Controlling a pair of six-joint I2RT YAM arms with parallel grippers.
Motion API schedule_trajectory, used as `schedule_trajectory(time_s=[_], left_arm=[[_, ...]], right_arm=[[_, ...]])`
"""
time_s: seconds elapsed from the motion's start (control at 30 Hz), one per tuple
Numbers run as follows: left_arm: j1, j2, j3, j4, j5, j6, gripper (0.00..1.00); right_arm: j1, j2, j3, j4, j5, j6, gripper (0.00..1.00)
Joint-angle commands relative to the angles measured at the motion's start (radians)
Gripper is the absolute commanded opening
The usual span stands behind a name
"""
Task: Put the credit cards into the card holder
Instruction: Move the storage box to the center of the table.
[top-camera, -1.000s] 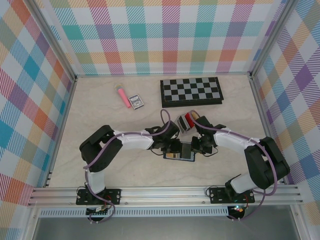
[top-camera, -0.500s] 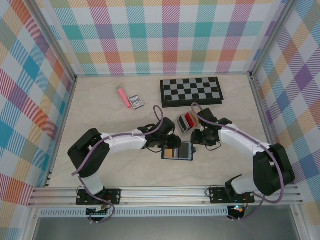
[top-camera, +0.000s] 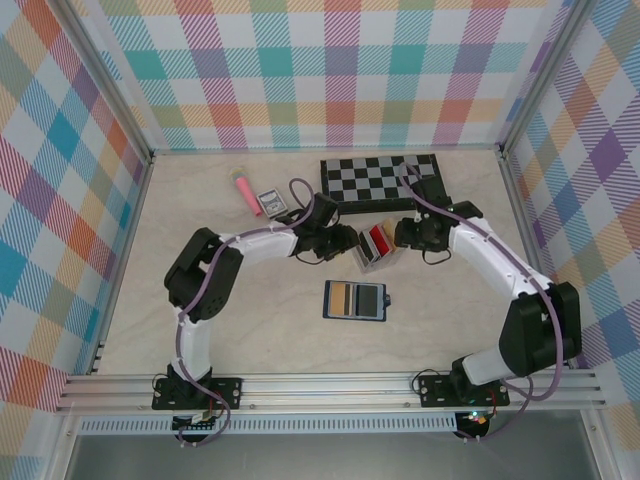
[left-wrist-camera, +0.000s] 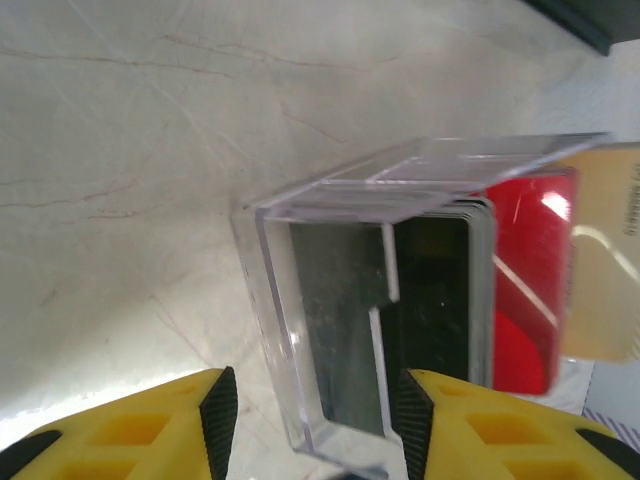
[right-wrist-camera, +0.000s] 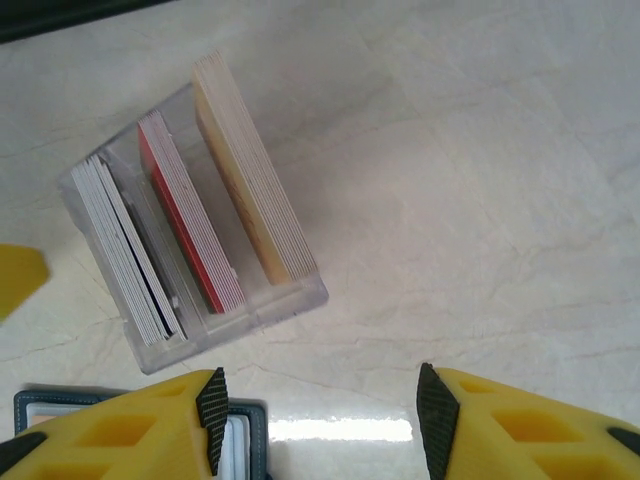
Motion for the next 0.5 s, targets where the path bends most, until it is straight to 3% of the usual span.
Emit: schedule_trajectory(time_s=[0.0, 0.33, 0.47], left_arm=[[-0.005, 0.035, 0.065, -0.017, 0.044, -0.044, 0.48], [-0.005, 0.103, 0.082, -0.003, 0.053, -0.073, 0.45], [-0.006, 0.106, 0.072, -0.05, 0.03, -0.06, 0.34]], right_arm=[[-0.001, 0.048, 0.067, -0.045, 0.004, -0.072, 0.55], [0.0, 0.144, 0.156, -0.076, 0.017, -0.099, 0.55], [0.0, 0.173, 0.175, -0.082, 0.028, -0.123, 0.55]])
